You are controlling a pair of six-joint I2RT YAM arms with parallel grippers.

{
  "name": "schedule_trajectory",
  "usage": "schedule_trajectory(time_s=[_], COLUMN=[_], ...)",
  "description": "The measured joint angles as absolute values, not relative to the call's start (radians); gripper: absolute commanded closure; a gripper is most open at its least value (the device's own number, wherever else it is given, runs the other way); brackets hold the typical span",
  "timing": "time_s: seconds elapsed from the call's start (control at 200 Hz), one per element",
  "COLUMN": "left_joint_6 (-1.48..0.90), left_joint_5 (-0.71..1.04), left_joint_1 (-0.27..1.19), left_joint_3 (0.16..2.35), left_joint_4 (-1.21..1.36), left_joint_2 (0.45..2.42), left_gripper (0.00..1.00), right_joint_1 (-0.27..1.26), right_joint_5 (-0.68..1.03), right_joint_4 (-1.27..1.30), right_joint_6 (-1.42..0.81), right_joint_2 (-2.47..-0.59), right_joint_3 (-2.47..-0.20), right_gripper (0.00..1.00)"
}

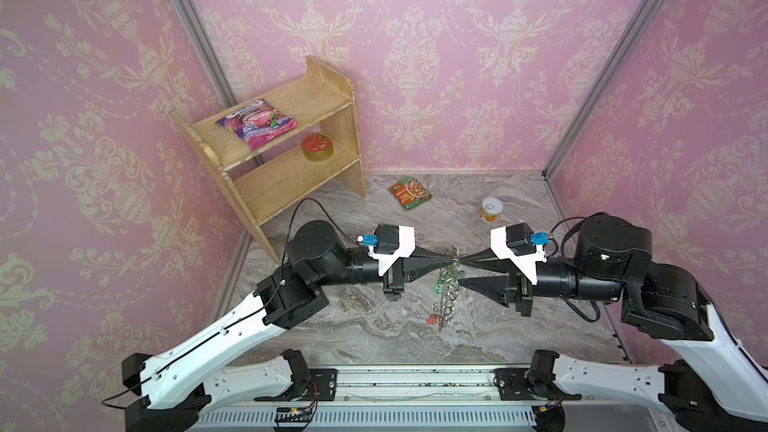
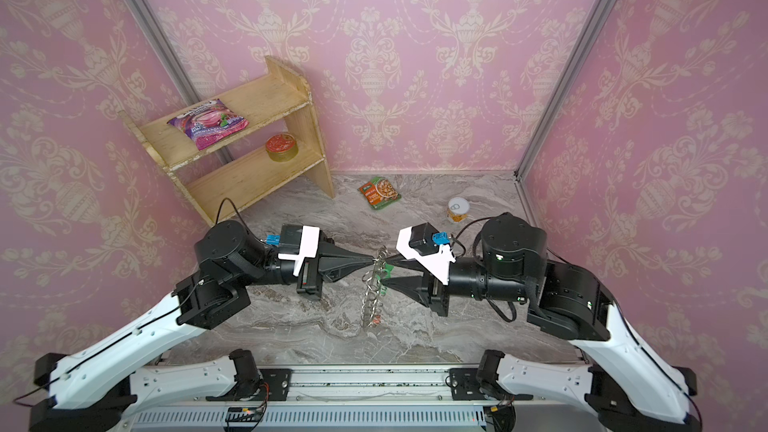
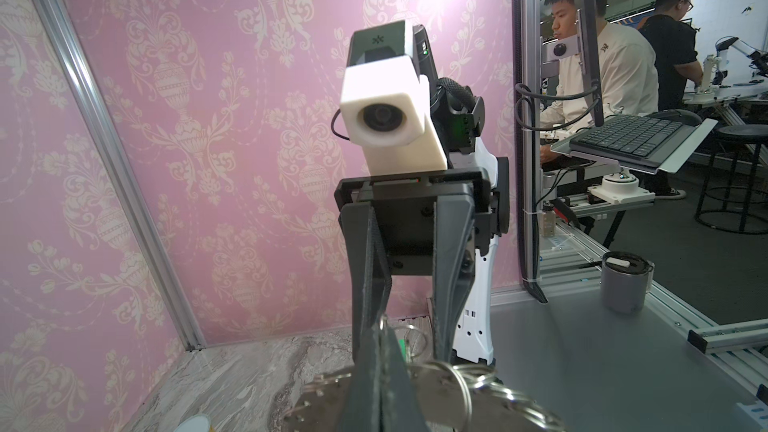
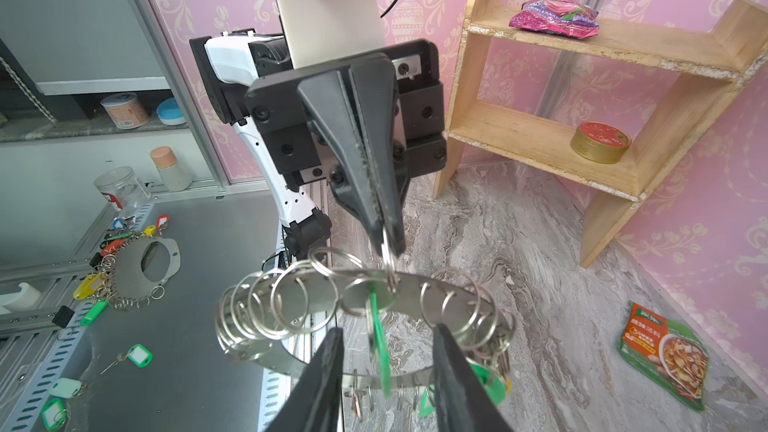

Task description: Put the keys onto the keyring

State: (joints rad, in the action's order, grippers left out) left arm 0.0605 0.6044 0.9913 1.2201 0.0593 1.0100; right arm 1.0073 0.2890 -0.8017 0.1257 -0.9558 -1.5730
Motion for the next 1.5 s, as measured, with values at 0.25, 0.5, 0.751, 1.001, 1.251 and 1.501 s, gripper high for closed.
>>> schedule_trajectory(time_s=[0.25, 0.5, 0.751, 1.001, 1.251, 1.501], left_joint_6=[0.06, 0.041, 0.013, -0.007, -0.019, -0.027], left_joint_5=[0.588, 0.544, 0.538, 0.54, 0.545, 0.568], left_joint_1=[0.991, 0.991, 0.991, 0.991, 0.991, 0.991], left_joint_3=[1.195, 1.147, 1.132, 1.132, 1.132, 1.132], left_joint_4=[0.101, 0.186, 0.228, 0.271, 0.284, 0.287], left_joint_2=[1.01, 1.01, 1.01, 1.025, 1.025, 1.035], left_gripper=[1.0, 1.0, 1.0, 1.0, 1.0, 1.0], right_joint_1=[1.007, 1.007, 1.002, 1.002, 1.002, 1.002], right_joint_5=[0.289, 0.29, 0.291, 0.285, 0.234, 0.203], right_joint_4=[-0.782, -0.756, -0.669, -0.653, -0.731, -0.754], right_joint_6=[0.105, 0.096, 0.074, 0.072, 0.085, 0.113], right_joint_2=[-0.956, -0.952, -0.952, -0.935, -0.858, -0.827], right_joint_3=[-1.549, -1.505, -1.441, -1.43, -1.459, -1.526], right_gripper=[1.0, 1.0, 1.0, 0.72, 0.65, 0.63])
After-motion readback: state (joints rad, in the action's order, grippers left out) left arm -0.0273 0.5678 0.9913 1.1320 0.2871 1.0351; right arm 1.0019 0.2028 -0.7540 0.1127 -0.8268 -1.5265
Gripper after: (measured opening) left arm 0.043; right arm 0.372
